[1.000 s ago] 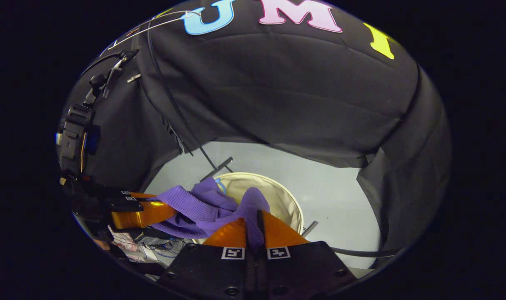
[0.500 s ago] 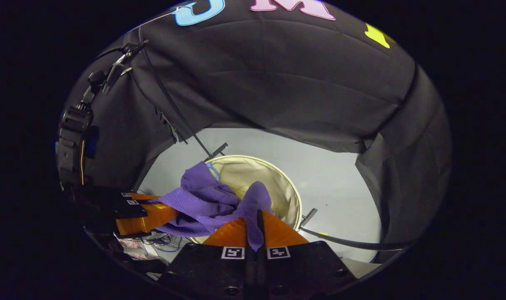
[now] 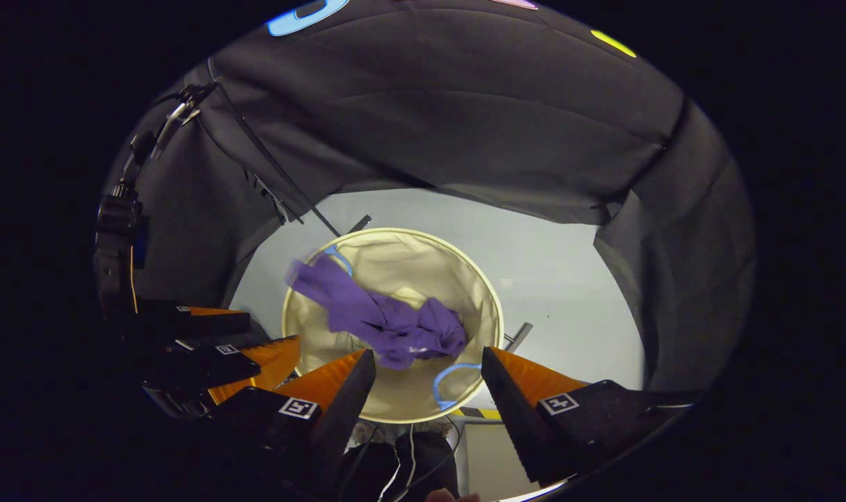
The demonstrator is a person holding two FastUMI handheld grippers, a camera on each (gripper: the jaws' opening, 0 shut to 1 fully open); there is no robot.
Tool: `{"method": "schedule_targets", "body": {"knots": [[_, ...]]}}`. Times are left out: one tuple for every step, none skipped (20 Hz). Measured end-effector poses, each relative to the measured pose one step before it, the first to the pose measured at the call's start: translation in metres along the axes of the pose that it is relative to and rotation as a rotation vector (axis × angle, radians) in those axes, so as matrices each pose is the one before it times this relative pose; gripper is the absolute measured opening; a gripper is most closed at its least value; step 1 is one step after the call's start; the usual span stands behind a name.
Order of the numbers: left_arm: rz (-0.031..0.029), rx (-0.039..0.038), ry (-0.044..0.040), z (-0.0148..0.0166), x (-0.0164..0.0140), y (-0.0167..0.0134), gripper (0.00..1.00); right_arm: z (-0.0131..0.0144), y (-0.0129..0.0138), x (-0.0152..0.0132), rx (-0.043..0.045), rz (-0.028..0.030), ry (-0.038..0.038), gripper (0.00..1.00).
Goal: Grasp the clothes on the hanger with both hands and then place them into the laundry hamper below.
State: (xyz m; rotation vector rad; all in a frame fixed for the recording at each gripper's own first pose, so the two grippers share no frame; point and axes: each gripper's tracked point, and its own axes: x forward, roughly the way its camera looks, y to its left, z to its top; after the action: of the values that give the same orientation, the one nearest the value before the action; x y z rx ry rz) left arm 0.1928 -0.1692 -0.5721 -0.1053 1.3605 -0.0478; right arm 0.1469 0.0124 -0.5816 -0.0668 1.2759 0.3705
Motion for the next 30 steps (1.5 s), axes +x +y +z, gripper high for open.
{"method": "schedule_targets", "body": {"knots": [[-0.00273, -0.00217, -0.00043, -0.00018, -0.00122, -0.00018, 0.95, -0.00013, -0.00047, -0.00111, 0.00099, -0.00093, 0.00008, 0.99], [-0.00313, -0.00071, -0.00207, 0.00132, -0.00227, 0.00056, 0.95, 0.00032, 0.00059, -0.00147, 0.00149, -0.00191, -0.00339, 0.99], [-0.004, -0.00057, -0.00268, 0.00123, -0.00321, -0.00066, 0.95, 0.00158, 0.00044, -0.00263, 0.0004, -0.00287, -0.00596, 0.99], [-0.00483, 0.00115, -0.00795, 0.00185, -0.00361, -0.00069, 0.95, 0.00115, -0.00062, -0.00319, 0.00114, -0.00462, -0.01134, 0.99], [-0.00218, 0.00178, -0.00607, 0.00225, -0.00347, 0.00023, 0.95, 0.00338, 0.00067, -0.00313, 0.00198, -0.00384, -0.01212, 0.99], [-0.00234, 0.00171, -0.00716, 0.00127, -0.00514, 0.00067, 0.95, 0.00199, 0.0007, -0.00422, 0.00371, -0.00518, -0.01099, 0.99], [-0.00408, 0.00136, -0.00851, 0.00248, -0.00502, -0.00013, 0.95, 0.0022, 0.00145, -0.00474, 0.00535, -0.00389, -0.0088, 0.99], [-0.0064, 0.00222, -0.01283, 0.00184, -0.00575, -0.00022, 0.95, 0.00121, 0.00234, -0.00562, 0.00834, -0.00317, -0.01387, 0.99], [-0.00575, 0.00419, -0.01442, 0.00336, -0.00633, -0.00018, 0.95, 0.00356, 0.00292, -0.00556, 0.00806, -0.00221, -0.01401, 0.99], [-0.00361, 0.00454, -0.01658, 0.002, -0.00836, 0.00041, 0.96, 0.00347, 0.00145, -0.0074, 0.00899, -0.00891, -0.01921, 0.99], [-0.00486, 0.00427, -0.01756, 0.00271, -0.00773, 0.00058, 0.96, 0.0045, 0.00229, -0.0085, 0.01147, -0.00785, -0.0225, 1.0], [-0.00553, 0.00428, -0.01957, 0.00328, -0.00852, 0.00127, 0.96, 0.00394, 0.0034, -0.01156, 0.01466, -0.00258, -0.02421, 0.99], [-0.00598, 0.00117, -0.02039, 0.00121, -0.00915, 0.00266, 0.96, 0.00537, 0.00335, -0.01265, 0.01727, -0.00504, -0.02461, 0.99], [-0.00624, -0.00037, -0.02617, 0.00183, -0.01041, 0.00334, 0.95, 0.00269, 0.00119, -0.01042, 0.01323, -0.00819, -0.01942, 0.99], [-0.00262, 0.00025, -0.02884, 0.00423, -0.01048, 0.00245, 0.95, 0.00501, 0.00143, -0.01149, 0.01622, -0.00991, -0.02447, 0.99], [0.00117, 0.00228, -0.0273, 0.00455, -0.01226, 0.00376, 0.95, 0.00416, -0.00013, -0.01027, 0.0184, -0.01145, -0.02171, 0.99], [0.00388, 0.00222, -0.02755, 0.00507, -0.0129, 0.00456, 0.95, 0.00542, 0.00305, -0.01163, 0.0199, -0.00667, -0.02025, 0.99], [0.00476, 0.00247, -0.03052, 0.00587, -0.01229, 0.00537, 0.95, 0.00568, 0.00096, -0.01272, 0.02032, -0.01266, -0.01794, 0.99], [0.00224, 0.00237, -0.03003, 0.00442, -0.01191, 0.00358, 0.95, 0.00409, 0.00043, -0.01015, 0.0111, -0.01409, -0.01232, 0.99], [0.00149, 0.0037, -0.03011, 0.00583, -0.01488, 0.00308, 0.95, 0.00337, -0.0015, -0.01253, 0.00838, -0.0192, -0.01572, 0.99], [0.00027, 0.00957, -0.03529, 0.00856, -0.01553, 0.00429, 0.96, 0.00346, 0.00036, -0.01201, 0.00516, -0.01514, -0.01747, 0.99], [-0.00218, 0.0138, -0.03425, 0.00757, -0.01626, 0.00489, 0.96, 0.00662, 0.00235, -0.01275, 0.00506, -0.01016, -0.02475, 0.99], [-0.00417, 0.01583, -0.03638, 0.00941, -0.0158, 0.00257, 0.96, 0.00674, 0.00369, -0.01281, 0.00501, -0.00651, -0.03182, 0.99], [-0.00603, 0.0151, -0.03757, 0.00991, -0.01557, 0.00356, 0.96, 0.00872, 0.00402, -0.01291, 0.00211, -0.00468, -0.03466, 0.99], [-0.00386, 0.01232, -0.04034, 0.0117, -0.01549, 0.00163, 0.96, 0.01026, 0.00349, -0.01475, -0.00194, -0.00604, -0.03769, 0.99], [-0.0046, 0.00807, -0.03795, 0.01071, -0.01715, -0.00065, 0.96, 0.01108, 0.00026, -0.0115, -0.00482, -0.0044, -0.03876, 0.99], [-0.00313, 0.00321, -0.04013, 0.01378, -0.01613, -0.00062, 0.96, 0.01264, 0.00379, -0.01638, -0.00704, -0.00354, -0.04212, 0.99], [-0.0059, 0.00146, -0.03782, 0.01352, -0.01345, 0.00112, 0.96, 0.01121, 0.0055, -0.01767, -0.00702, 0.0006, -0.04009, 0.99], [-0.00062, 0.00082, -0.03882, 0.01379, -0.01523, 0.00165, 0.96, 0.01323, 0.00456, -0.01518, -0.00473, -0.00109, -0.03707, 0.98], [-0.00259, -0.00051, -0.03697, 0.01229, -0.01398, 0.00359, 0.95, 0.01177, 0.00315, -0.01269, -0.00364, -0.00065, -0.03735, 0.99]]}}
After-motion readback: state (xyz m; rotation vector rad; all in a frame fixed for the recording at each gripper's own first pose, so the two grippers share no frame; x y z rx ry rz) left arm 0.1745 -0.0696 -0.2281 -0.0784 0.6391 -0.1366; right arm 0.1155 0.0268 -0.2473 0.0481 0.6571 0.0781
